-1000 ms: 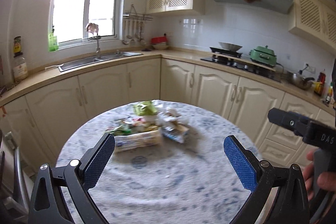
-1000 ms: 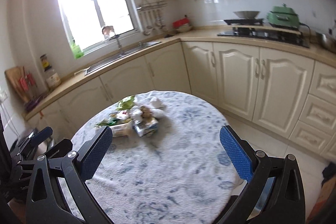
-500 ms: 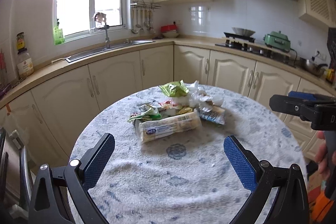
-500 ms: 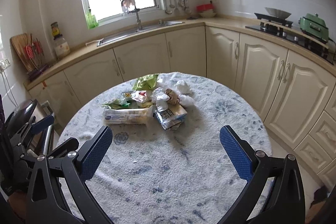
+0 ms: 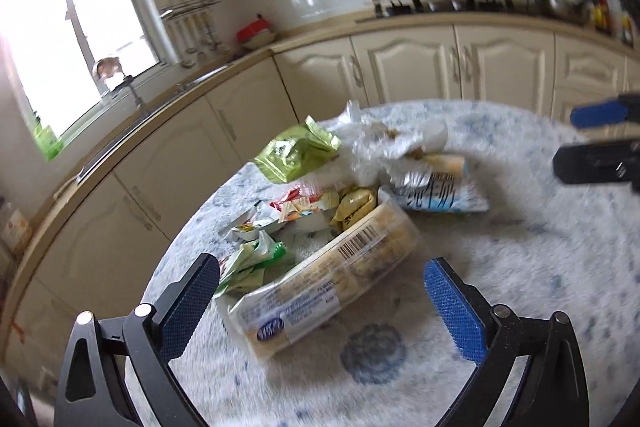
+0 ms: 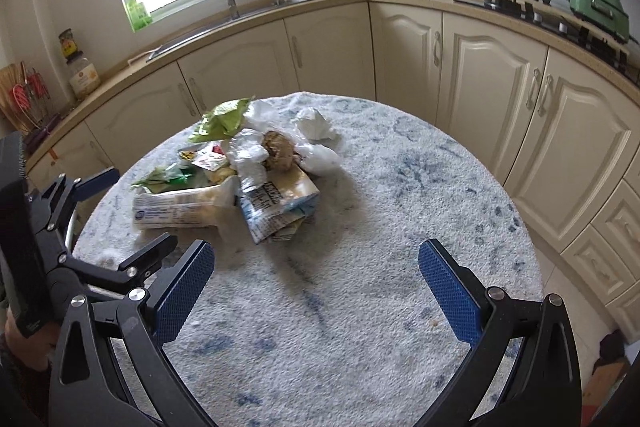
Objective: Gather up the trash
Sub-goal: 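Grasp the clear bread bag with the left tool while the right tool grasps the printed milk carton, then carry the bread bag and milk carton toward the blue bucket on the floor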
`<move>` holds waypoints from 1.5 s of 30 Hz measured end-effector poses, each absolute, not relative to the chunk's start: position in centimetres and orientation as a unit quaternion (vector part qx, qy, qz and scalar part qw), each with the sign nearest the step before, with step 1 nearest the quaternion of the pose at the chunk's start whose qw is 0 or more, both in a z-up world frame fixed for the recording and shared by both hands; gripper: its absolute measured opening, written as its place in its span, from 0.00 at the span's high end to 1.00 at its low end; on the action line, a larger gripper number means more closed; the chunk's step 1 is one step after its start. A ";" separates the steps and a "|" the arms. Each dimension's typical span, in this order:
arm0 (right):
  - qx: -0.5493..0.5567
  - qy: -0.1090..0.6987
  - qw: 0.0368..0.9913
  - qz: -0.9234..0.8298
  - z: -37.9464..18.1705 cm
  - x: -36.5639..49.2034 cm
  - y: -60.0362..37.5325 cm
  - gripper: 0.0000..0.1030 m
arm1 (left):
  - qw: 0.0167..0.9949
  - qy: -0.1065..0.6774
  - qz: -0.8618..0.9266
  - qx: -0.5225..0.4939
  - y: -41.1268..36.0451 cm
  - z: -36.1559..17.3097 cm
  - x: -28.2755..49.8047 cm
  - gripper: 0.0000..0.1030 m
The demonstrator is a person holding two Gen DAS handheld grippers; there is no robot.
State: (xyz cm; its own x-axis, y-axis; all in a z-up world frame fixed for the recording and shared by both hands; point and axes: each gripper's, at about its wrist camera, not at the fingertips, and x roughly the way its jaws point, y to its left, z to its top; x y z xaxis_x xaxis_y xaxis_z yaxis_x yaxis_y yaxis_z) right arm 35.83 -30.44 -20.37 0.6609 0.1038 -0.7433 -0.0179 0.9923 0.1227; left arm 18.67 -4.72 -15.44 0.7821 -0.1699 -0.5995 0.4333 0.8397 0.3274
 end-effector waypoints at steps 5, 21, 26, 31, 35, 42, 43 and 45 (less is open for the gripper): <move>0.051 0.421 0.905 0.035 -21.3 37.5 -30.8 0.00 | 0.871 0.322 -0.227 0.292 -6.4 -18.0 22.2 0.15; 0.011 0.457 0.886 0.077 -25.1 43.3 -27.8 0.00 | 0.878 0.379 -0.226 0.184 -2.9 -20.7 25.9 0.60; -0.012 0.466 0.881 0.083 -26.6 45.3 -26.2 0.11 | 0.900 0.381 -0.186 0.104 -0.1 -21.2 26.7 0.62; -0.016 0.464 0.880 0.098 -26.1 44.3 -25.4 0.32 | 0.910 0.380 -0.165 0.022 2.5 -21.9 27.4 0.64; 0.005 0.456 0.884 0.102 -25.6 42.2 -26.1 0.32 | 0.912 0.376 -0.159 -0.022 3.7 -22.2 26.9 0.64; 0.023 0.428 0.897 0.102 -23.2 36.5 -26.9 0.33 | 0.915 0.367 -0.159 -0.054 3.2 -21.3 23.9 0.66; 0.025 0.425 0.899 0.103 -22.8 35.9 -26.8 0.33 | 0.915 0.366 -0.159 -0.057 3.1 -20.9 23.1 0.67; 0.026 0.419 0.902 0.102 -22.1 34.3 -27.0 0.33 | 0.916 0.363 -0.160 -0.062 2.9 -20.3 21.5 0.67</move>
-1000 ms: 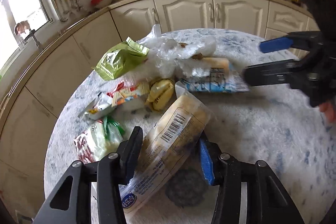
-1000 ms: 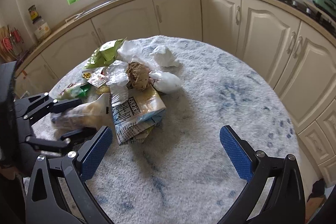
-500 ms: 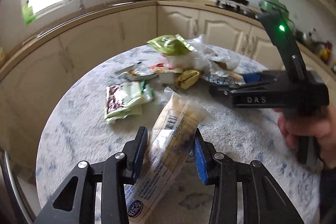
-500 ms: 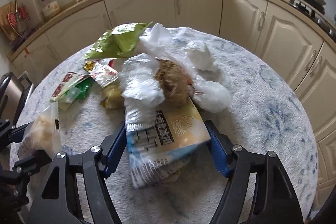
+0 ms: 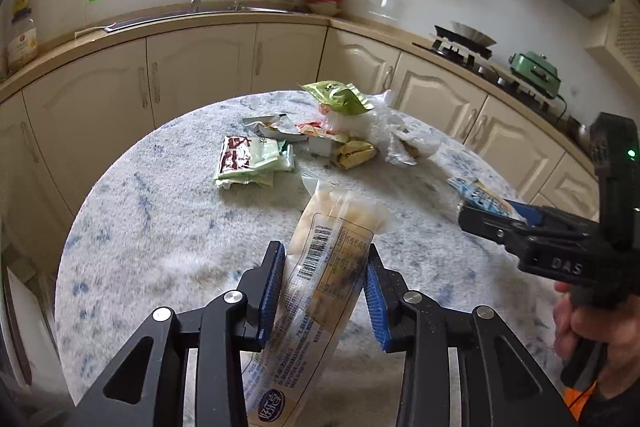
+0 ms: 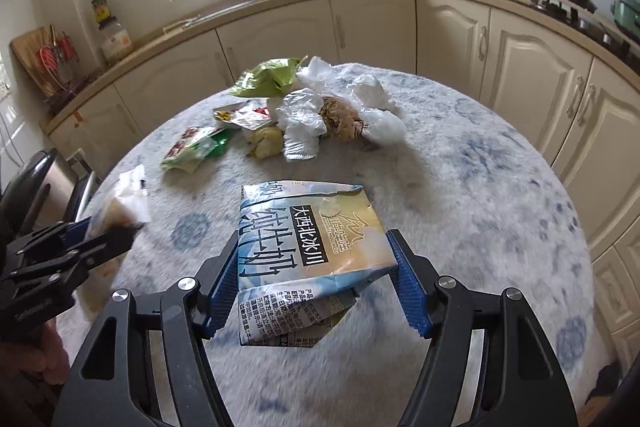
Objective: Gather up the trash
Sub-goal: 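Carry the bread bag and milk carton toward the blue bucket on the floor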
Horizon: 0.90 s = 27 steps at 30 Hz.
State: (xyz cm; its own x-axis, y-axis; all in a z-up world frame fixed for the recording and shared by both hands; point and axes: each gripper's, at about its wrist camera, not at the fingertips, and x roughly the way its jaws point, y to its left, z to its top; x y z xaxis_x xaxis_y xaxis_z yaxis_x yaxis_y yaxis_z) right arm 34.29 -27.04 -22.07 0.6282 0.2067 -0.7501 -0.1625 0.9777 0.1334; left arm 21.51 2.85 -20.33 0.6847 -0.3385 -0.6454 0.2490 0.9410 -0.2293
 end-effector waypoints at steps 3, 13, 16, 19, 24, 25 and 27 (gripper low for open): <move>0.037 0.404 0.908 0.100 -20.8 32.0 -27.5 0.33 | 0.917 0.360 -0.162 -0.062 2.3 -19.6 19.6 0.68; 0.059 0.370 0.923 0.086 -17.5 27.7 -29.7 0.33 | 0.924 0.338 -0.169 -0.065 0.7 -15.6 12.9 0.69; 0.063 0.358 0.928 0.079 -16.4 26.5 -30.6 0.33 | 0.928 0.323 -0.176 -0.061 0.0 -14.5 12.0 0.69; 0.064 0.344 0.934 0.072 -15.1 25.4 -31.6 0.33 | 0.932 0.306 -0.184 -0.060 -0.6 -13.2 11.2 0.70; 0.068 0.316 0.945 0.055 -12.8 23.5 -33.6 0.33 | 0.939 0.275 -0.198 -0.058 -1.6 -11.0 9.9 0.70; 0.069 0.311 0.947 0.051 -12.4 23.1 -34.0 0.33 | 0.940 0.269 -0.201 -0.056 -1.8 -10.6 9.6 0.70; 0.071 0.301 0.950 0.042 -11.5 22.4 -34.9 0.33 | 0.942 0.257 -0.209 -0.053 -2.2 -9.7 9.0 0.70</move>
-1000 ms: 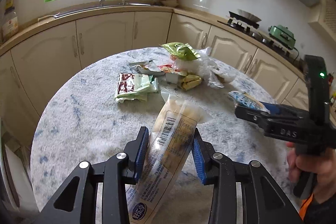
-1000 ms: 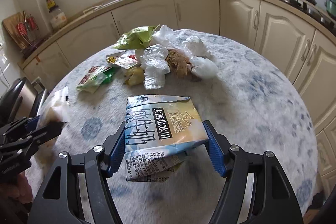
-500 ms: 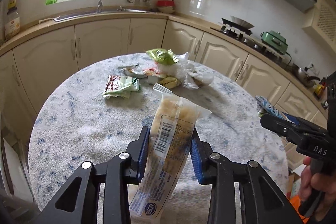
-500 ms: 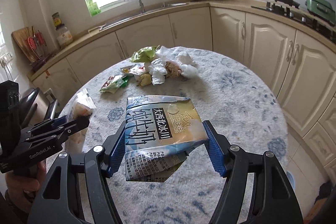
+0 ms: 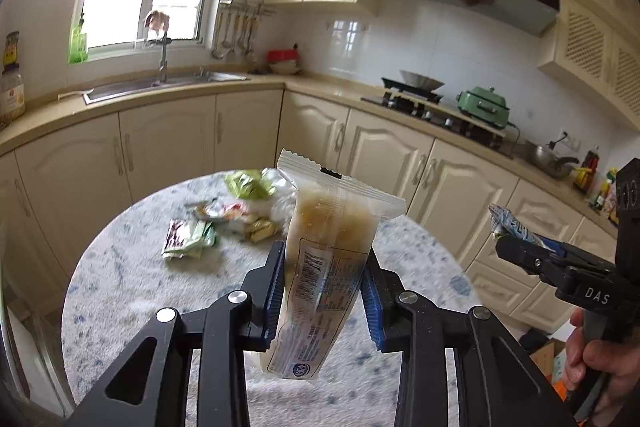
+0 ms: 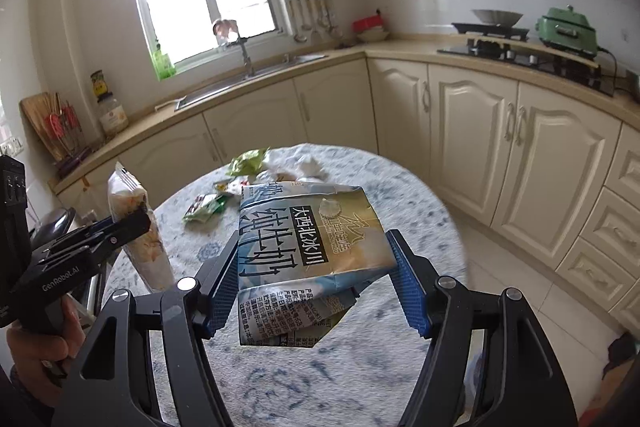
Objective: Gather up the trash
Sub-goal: 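Carry the bread bag and milk carton toward the blue bucket on the floor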
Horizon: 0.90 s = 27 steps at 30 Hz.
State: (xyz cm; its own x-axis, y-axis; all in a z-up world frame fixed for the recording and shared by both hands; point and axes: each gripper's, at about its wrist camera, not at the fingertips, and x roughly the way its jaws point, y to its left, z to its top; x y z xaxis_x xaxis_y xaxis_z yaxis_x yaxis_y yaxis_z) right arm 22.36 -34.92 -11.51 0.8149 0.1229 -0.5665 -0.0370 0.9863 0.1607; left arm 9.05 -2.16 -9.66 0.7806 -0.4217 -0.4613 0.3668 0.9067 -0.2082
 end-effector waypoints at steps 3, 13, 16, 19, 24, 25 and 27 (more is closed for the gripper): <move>0.075 0.288 0.954 0.026 -10.4 21.2 -36.5 0.33 | 0.943 0.241 -0.225 -0.049 -3.0 -8.1 8.2 0.70; 0.095 0.252 0.962 -0.042 -7.9 16.7 -43.1 0.33 | 0.934 0.212 -0.287 -0.029 -8.3 -4.6 5.9 0.70; 0.099 0.242 0.963 -0.063 -7.2 15.1 -45.2 0.33 | 0.929 0.209 -0.305 -0.024 -10.5 -3.9 5.8 0.70; 0.103 0.234 0.963 -0.085 -6.7 13.7 -47.2 0.33 | 0.923 0.206 -0.325 -0.018 -12.9 -3.3 5.6 0.70; 0.120 0.232 0.957 -0.125 -7.3 11.4 -51.1 0.33 | 0.904 0.220 -0.367 -0.001 -17.9 -3.8 6.5 0.70; 0.125 0.234 0.955 -0.135 -7.7 10.9 -52.2 0.33 | 0.898 0.225 -0.379 0.003 -19.1 -4.0 6.6 0.70; 0.137 0.241 0.948 -0.156 -8.8 10.3 -54.4 0.33 | 0.887 0.238 -0.395 0.010 -22.0 -4.5 7.5 0.70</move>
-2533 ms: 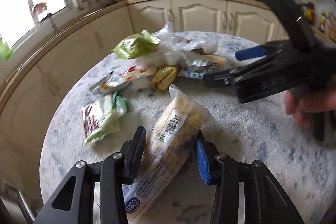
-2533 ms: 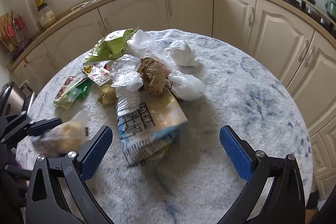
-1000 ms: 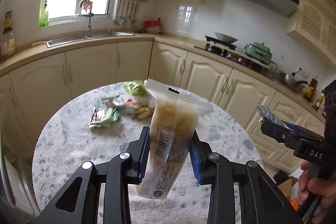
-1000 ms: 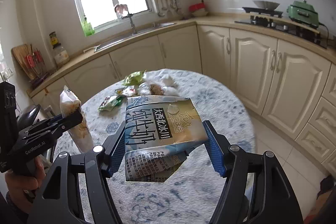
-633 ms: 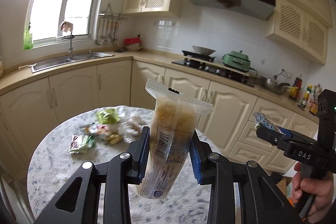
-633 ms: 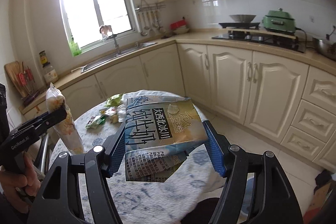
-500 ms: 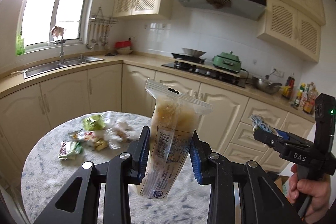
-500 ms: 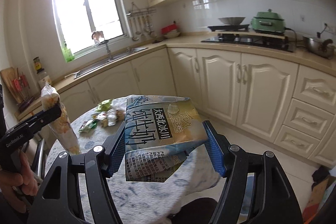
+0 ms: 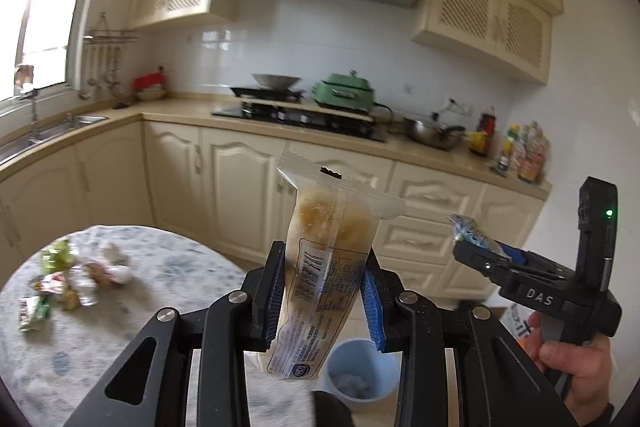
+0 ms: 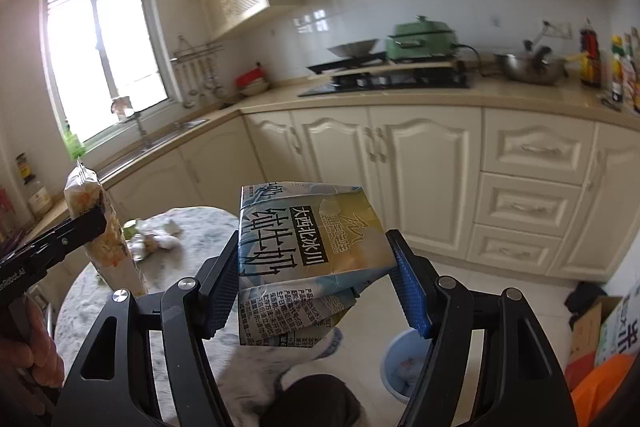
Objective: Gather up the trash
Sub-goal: 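Carry the bread bag and milk carton toward the blue bucket on the floor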
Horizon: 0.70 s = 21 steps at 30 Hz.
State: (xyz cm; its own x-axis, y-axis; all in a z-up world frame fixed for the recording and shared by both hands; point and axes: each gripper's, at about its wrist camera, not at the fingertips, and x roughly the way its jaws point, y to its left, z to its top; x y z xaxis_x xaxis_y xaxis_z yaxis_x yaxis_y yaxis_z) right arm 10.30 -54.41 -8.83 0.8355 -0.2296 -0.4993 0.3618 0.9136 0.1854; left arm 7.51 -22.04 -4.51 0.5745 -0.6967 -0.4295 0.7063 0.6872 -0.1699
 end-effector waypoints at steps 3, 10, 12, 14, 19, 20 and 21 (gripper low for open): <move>0.158 0.254 0.937 -0.181 -10.9 9.7 -57.7 0.33 | 0.869 0.261 -0.419 0.024 -26.0 -5.8 8.7 0.70; 0.216 0.306 0.900 -0.224 -18.1 9.3 -65.3 0.33 | 0.820 0.335 -0.461 0.048 -35.9 -11.0 13.0 0.70; 0.237 0.324 0.886 -0.232 -20.7 9.5 -67.5 0.33 | 0.804 0.361 -0.469 0.055 -38.8 -13.0 14.4 0.70; 0.255 0.338 0.875 -0.236 -22.9 9.7 -69.3 0.33 | 0.789 0.386 -0.474 0.066 -41.7 -15.0 16.0 0.70; 0.290 0.369 0.850 -0.241 -27.8 10.8 -72.5 0.33 | 0.757 0.446 -0.467 0.094 -48.5 -20.2 19.9 0.70; 0.296 0.373 0.845 -0.242 -28.6 11.0 -73.0 0.33 | 0.752 0.457 -0.465 0.097 -50.0 -21.2 20.8 0.70; 0.304 0.379 0.840 -0.241 -29.8 11.4 -73.7 0.33 | 0.748 0.465 -0.462 0.102 -51.2 -22.1 21.3 0.70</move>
